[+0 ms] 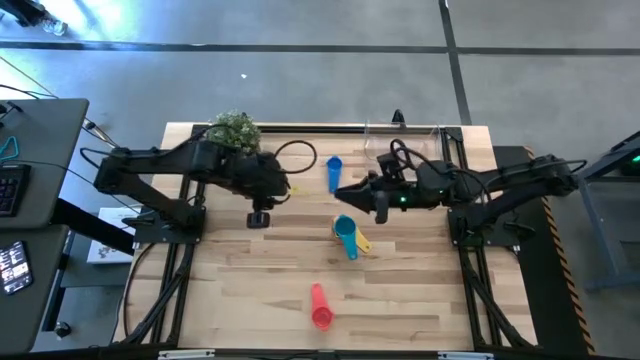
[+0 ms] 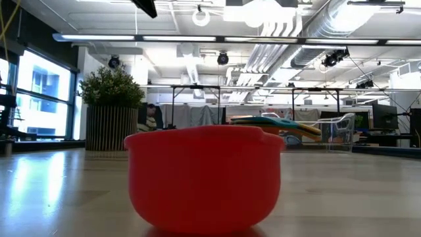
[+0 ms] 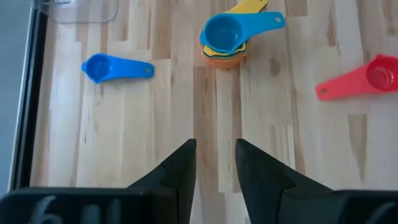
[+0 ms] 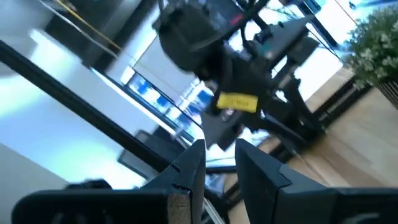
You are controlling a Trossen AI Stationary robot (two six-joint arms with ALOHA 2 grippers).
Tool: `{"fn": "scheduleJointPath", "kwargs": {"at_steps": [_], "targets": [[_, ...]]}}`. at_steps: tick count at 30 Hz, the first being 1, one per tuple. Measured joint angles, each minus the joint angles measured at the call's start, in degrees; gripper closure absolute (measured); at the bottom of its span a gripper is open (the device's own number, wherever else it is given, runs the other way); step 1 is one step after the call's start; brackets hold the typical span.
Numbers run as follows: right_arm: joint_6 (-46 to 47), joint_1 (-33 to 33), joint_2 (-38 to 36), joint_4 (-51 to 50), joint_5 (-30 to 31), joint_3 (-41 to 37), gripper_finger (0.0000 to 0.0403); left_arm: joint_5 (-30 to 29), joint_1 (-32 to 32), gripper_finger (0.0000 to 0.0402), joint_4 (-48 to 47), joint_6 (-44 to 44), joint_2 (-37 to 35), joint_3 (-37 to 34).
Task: Nest measuring cups in basket
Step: Stack the light blue measuring cup on top of the yellow measuring cup
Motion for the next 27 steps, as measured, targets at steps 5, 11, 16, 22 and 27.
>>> {"fn": "scheduleJointPath", "kwargs": {"at_steps": [5,11,16,22,27], "targets": [[3.1,0.7,6.8,-18.9,2.3,11.6,0.0322,-0.7,0.0,0.0298,-1.7,0.0,-2.0,0.0],[14.1,2.1,16.7,-41.0,3.9,21.5,0.0322,-0.7,0.0,0.0298,-3.6,0.0,-3.1,0.0],[19.7,3.0,24.0,-47.6,0.6,25.6,0.0322,-0.9,0.0,0.0298,-6.4,0.1,-3.1,0.0],[24.5,3.2,30.3,-49.7,-4.3,25.9,0.0322,-1.6,0.0,0.0298,-8.7,0.1,-3.1,0.0],[27.3,3.7,34.5,-50.9,-7.2,25.8,0.0322,-1.6,0.0,0.0298,-8.7,0.2,-3.1,0.0]]}}
